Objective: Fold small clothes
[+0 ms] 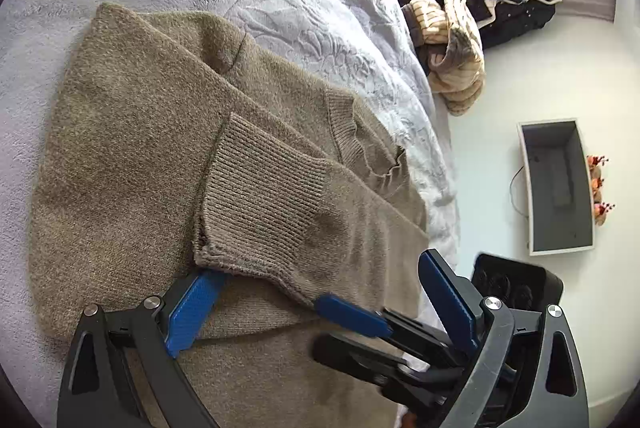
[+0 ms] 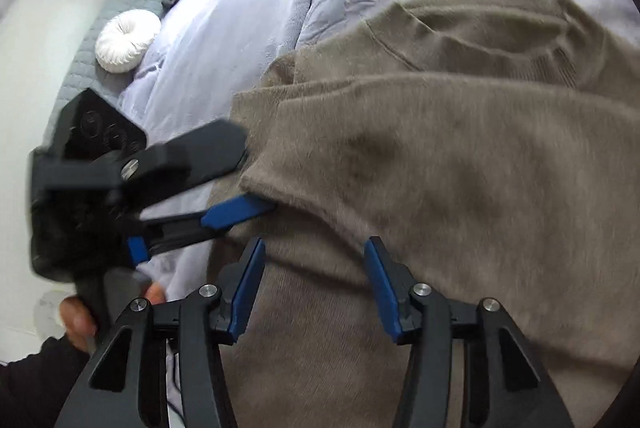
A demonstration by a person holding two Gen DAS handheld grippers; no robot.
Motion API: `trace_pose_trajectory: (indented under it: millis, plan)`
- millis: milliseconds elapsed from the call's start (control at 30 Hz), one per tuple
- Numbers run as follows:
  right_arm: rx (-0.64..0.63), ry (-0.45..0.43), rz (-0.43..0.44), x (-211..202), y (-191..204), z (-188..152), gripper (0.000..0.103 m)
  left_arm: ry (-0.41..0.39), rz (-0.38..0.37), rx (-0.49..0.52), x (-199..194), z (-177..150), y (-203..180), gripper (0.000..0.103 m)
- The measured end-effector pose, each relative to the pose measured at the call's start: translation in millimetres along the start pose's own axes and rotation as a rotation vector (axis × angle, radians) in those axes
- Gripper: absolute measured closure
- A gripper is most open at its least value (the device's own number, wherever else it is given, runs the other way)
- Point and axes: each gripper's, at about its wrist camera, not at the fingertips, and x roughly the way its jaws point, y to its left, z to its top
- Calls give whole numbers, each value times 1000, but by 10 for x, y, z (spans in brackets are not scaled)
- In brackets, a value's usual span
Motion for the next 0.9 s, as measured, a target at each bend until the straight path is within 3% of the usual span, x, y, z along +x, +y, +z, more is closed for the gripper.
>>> trace_pose_trajectory:
  millis: [133,300,367,400,433,500,533,567,600,733,800,900]
  plan:
    - [140,-53,29,-350,-350,-296,47,1,34,5,57,6,-41,6]
    - [534,-207,47,-987,-1260,-937,47,-28,95,15,113,43,-110,7]
    - [649,-278,34,-1132,-1528,-1114,47,-74,148,51,91,45,-162,15]
    - [695,-311,21,-1161,-1624,-1179,47,-85,181,70,103,53,-193,31]
    - [748,-354,13,-1221,-1735,-1242,47,-85,217,86,125,60,-212,56]
    - [816,-412,39,-1254,-1872,-1284,47,-62,256,97,179,83,-194,88]
    - [840,-432,50,-1242,-1914,-1279,54,-58,266,96,185,83,-181,94]
    - [857,-451,58,-1249,-1957,-1259,70,-67,269,96,157,66,-177,94]
    - [853,-454,48,-1276,-1976,-1215,97,-79,265,101,121,46,-181,94]
    - [672,-464,-24,-1653,-1905,-1070,97,-93,271,146,2,-83,-216,94]
    - [590,-418,-85,-1668,-1875,-982,97,-76,301,156,42,-128,-175,94]
    - [586,-327,-128,-1566,-2041,-1034,97,-55,350,149,112,-188,-63,94]
